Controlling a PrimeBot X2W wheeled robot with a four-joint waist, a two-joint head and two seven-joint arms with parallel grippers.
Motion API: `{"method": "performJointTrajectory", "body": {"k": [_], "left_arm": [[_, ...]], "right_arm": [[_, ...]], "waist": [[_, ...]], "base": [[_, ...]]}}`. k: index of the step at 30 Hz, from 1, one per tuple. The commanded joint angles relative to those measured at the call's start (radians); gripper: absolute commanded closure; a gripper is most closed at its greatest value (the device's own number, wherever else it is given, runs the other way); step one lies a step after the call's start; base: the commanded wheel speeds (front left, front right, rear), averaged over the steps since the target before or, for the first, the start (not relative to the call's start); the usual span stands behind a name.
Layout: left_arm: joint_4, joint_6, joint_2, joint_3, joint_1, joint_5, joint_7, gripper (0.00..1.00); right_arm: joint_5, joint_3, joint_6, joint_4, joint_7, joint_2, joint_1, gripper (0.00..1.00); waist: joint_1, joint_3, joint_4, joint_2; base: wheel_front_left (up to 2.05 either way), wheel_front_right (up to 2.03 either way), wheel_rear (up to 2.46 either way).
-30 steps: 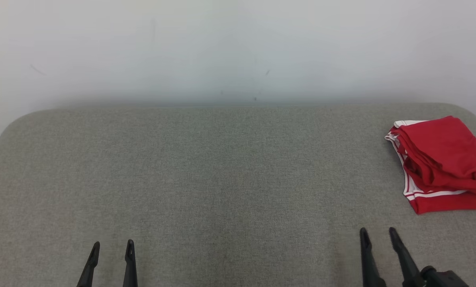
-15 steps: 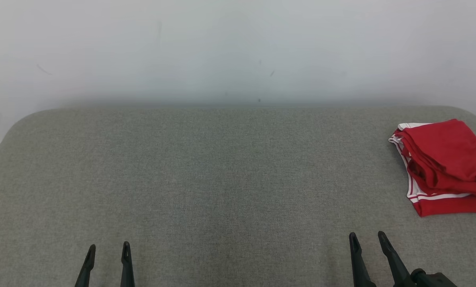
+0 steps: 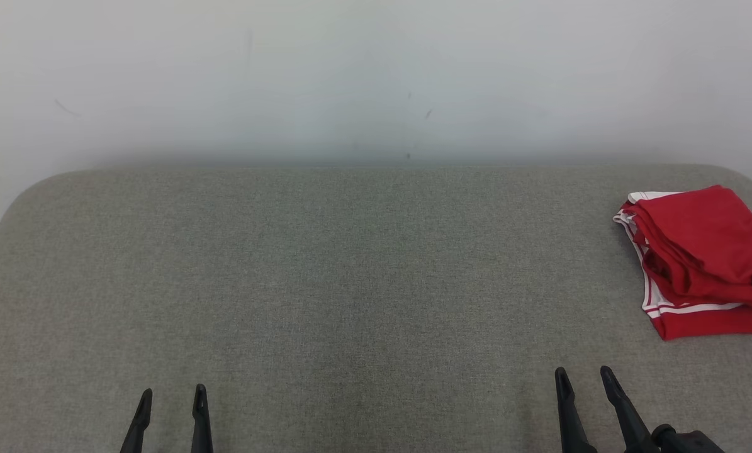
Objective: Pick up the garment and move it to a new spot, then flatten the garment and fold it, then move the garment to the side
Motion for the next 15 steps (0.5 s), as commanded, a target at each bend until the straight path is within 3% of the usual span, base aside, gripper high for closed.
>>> {"method": "performJointTrajectory", "body": {"k": [1,15], "left_arm": [[0.003,0.000,-0.001,0.003,-0.003,-0.001,-0.001,0.00],[0.009,0.004,-0.001,0.008,-0.001,-0.007,-0.001,0.00]], "right_arm": [[0.001,-0.004,-0.002,-0.001,-0.001,0.000,0.010,0.00],[0.004,-0.007,-0.002,0.005,-0.001,0.000,0.010,0.00]], "waist": [[0.0000,0.001,0.000,0.0000],[0.0000,0.001,0.001,0.0000]], "base": [[0.00,0.00,0.00],[0.00,0.00,0.00]]}}
